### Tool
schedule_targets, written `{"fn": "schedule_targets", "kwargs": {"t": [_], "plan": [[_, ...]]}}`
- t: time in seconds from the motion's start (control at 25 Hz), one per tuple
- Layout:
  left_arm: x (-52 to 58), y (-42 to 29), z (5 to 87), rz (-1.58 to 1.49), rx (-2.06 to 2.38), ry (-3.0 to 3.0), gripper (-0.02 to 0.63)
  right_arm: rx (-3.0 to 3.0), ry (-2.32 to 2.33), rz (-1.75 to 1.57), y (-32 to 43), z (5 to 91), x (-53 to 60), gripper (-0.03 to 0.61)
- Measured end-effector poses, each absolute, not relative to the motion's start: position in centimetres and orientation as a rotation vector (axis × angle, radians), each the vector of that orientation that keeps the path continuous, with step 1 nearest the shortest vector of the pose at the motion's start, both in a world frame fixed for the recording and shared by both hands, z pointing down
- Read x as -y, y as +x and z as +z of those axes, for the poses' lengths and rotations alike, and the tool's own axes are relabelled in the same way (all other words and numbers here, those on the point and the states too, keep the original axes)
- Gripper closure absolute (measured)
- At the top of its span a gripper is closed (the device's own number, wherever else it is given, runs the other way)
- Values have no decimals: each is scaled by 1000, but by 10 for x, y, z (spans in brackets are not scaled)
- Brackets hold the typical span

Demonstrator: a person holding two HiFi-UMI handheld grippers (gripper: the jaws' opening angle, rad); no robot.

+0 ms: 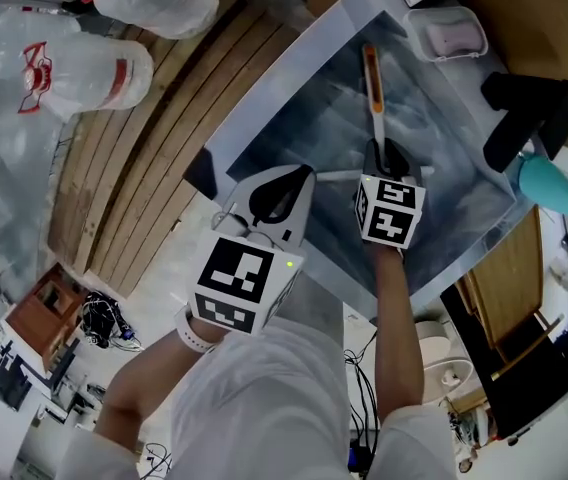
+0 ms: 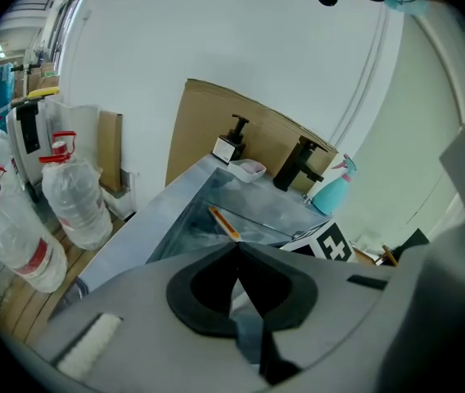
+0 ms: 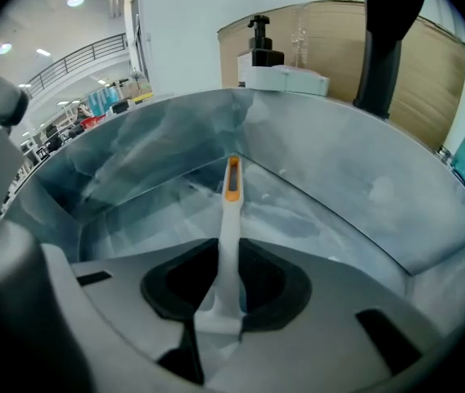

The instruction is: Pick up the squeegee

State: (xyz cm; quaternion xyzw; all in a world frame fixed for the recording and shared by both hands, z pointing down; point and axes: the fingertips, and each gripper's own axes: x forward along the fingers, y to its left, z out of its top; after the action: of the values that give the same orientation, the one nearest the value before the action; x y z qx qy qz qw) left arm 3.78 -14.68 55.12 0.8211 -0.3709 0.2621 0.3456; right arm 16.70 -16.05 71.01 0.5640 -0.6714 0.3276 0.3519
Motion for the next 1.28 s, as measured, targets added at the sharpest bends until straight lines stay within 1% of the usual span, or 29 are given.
{"fn": "schedule_targets", "kwargs": {"t": [0.28,0.6,0.96,1.28], "plan": [[140,38,544,680,965,2148,609,1737,1472,864,167,707,159,514],[134,31,528,671,984,2175,609,1809,1490,871,164,670,154,514],[118,27,494,643,996,2198,609,1880,1541,795,159,596,138,514],[110,22,449,590,1029,2247,609,1977,1614,675,154,514,119,514]]}}
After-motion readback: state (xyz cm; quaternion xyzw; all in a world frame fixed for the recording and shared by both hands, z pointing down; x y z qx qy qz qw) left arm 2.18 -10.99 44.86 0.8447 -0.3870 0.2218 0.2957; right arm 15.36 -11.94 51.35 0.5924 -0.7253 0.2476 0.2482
